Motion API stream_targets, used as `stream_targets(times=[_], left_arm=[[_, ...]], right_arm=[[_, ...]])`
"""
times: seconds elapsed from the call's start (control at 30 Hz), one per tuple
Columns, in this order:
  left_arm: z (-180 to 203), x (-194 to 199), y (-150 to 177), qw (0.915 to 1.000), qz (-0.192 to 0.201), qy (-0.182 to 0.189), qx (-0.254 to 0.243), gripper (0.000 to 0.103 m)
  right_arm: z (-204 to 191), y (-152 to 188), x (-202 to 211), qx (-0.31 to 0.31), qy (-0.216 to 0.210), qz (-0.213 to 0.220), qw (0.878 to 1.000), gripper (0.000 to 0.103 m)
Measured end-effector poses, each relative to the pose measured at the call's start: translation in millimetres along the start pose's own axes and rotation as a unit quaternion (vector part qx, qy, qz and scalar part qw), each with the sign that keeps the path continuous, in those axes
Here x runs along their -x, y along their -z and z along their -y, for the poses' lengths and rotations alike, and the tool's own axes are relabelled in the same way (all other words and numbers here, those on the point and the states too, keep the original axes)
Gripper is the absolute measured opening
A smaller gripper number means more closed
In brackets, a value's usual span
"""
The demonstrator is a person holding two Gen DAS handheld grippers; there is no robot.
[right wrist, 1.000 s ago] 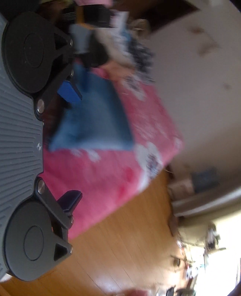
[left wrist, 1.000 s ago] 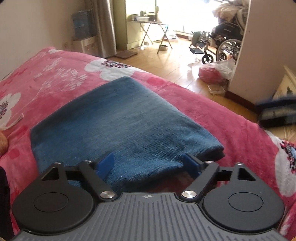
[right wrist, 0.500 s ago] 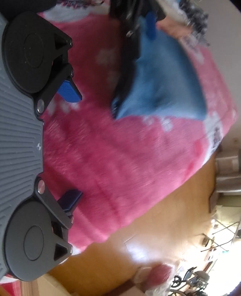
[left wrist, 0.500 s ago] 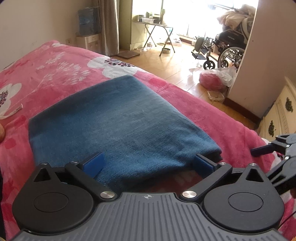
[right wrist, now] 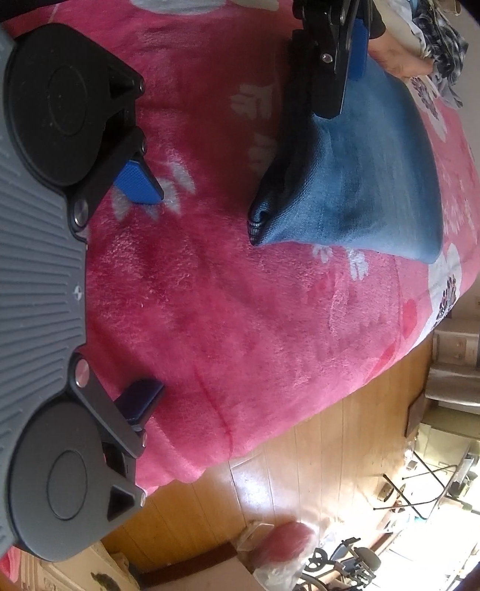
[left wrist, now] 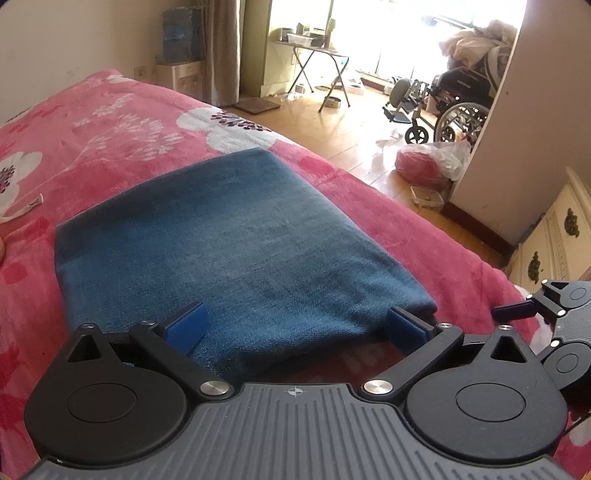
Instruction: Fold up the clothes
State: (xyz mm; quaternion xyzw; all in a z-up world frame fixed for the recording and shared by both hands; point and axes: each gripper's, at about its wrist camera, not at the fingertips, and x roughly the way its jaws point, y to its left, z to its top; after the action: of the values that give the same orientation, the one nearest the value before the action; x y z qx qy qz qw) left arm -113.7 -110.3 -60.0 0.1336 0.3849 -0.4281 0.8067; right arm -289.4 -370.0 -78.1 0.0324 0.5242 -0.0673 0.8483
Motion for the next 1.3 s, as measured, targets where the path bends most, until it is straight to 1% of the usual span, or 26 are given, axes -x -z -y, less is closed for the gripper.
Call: stream_targets(times=[0.2,0.33,0.4,0.47,0.53,0.63,0.7,0.73,0.77,0.8,0.83,0.87,0.9,0.93,0.97,1.0,1.03,1.07,1.13,1.2,1.23,1.3], left_arm=[[3.0,1.8,2.1,0.9999,-0.001,0.009,-0.008,0.103],[2.6,7.6,3.6,0.9997,0.011,0.022,-0.007,0.103],[5.1,11.2,5.2,0.9992,0.026,0.023,-0.018,0.103],[11.5,14.2,6.5,0.9980,0.039,0.017,-0.047,0.103],[20.1,15.8,6.8,0.9948,0.047,0.015,-0.089,0.103],[36.2,15.1,8.5,0.9848,0.061,0.003,-0.163,0.102],[45.7,11.3,10.7,0.9772,0.061,0.000,-0.203,0.099],[50.0,8.7,11.8,0.9732,0.060,-0.001,-0.222,0.099],[53.1,6.0,13.4,0.9698,0.057,-0.001,-0.237,0.096],[55.7,3.2,15.1,0.9666,0.054,-0.001,-0.251,0.091],[58.7,-0.4,17.2,0.9624,0.049,-0.002,-0.267,0.087],[60.7,-4.0,19.6,0.9583,0.043,-0.005,-0.282,0.079],[62.1,-7.5,22.0,0.9542,0.036,-0.008,-0.297,0.071],[62.8,-10.4,23.4,0.9511,0.032,-0.012,-0.307,0.066],[63.2,-13.0,24.3,0.9482,0.028,-0.017,-0.316,0.057],[63.5,-15.6,25.3,0.9453,0.024,-0.022,-0.325,0.055],[63.2,-15.9,25.0,0.9448,0.025,-0.022,-0.326,0.054],[62.5,-15.4,24.1,0.9453,0.027,-0.021,-0.324,0.051],[61.2,-14.3,22.2,0.9463,0.031,-0.018,-0.321,0.049],[60.3,-13.6,20.7,0.9481,0.035,-0.018,-0.315,0.043],[59.9,-13.2,19.9,0.9491,0.037,-0.018,-0.312,0.043],[59.7,-16.2,18.6,0.9494,0.033,-0.020,-0.312,0.044]], right_arm=[[-6.4,0.1,-4.3,0.028,-0.003,0.000,1.000,0.103],[-5.7,1.4,-2.7,0.025,-0.006,0.004,1.000,0.103],[-6.4,1.3,-0.5,0.020,0.000,0.005,1.000,0.103],[-2.9,1.0,4.1,0.009,0.000,0.018,1.000,0.103],[2.7,1.3,12.3,-0.012,-0.012,0.044,0.999,0.102],[11.1,0.5,23.3,-0.025,-0.033,0.083,0.996,0.098],[15.2,-2.1,27.7,-0.021,-0.042,0.102,0.994,0.091],[17.0,-3.9,29.6,-0.019,-0.047,0.110,0.993,0.082],[18.2,-6.5,30.8,-0.014,-0.053,0.114,0.992,0.079],[18.6,-7.7,31.6,-0.010,-0.058,0.118,0.991,0.077],[17.9,-8.1,32.0,-0.005,-0.062,0.120,0.991,0.069],[17.3,-8.5,32.4,0.000,-0.067,0.123,0.990,0.064],[16.6,-9.1,32.5,0.006,-0.071,0.125,0.990,0.063],[15.7,-9.8,31.9,0.011,-0.075,0.126,0.989,0.060],[14.3,-9.4,30.8,0.015,-0.079,0.127,0.989,0.054],[12.5,-8.8,29.5,0.018,-0.080,0.126,0.989,0.052],[11.2,-9.0,27.8,0.020,-0.082,0.126,0.988,0.048],[11.2,-10.7,25.6,0.020,-0.081,0.127,0.988,0.042],[9.1,-12.2,21.7,0.016,-0.082,0.127,0.988,0.038],[10.1,-12.6,20.5,0.011,-0.085,0.127,0.988,0.032],[10.5,-13.0,20.2,0.010,-0.085,0.128,0.988,0.026],[11.1,-13.8,19.6,0.007,-0.085,0.131,0.988,0.023]])
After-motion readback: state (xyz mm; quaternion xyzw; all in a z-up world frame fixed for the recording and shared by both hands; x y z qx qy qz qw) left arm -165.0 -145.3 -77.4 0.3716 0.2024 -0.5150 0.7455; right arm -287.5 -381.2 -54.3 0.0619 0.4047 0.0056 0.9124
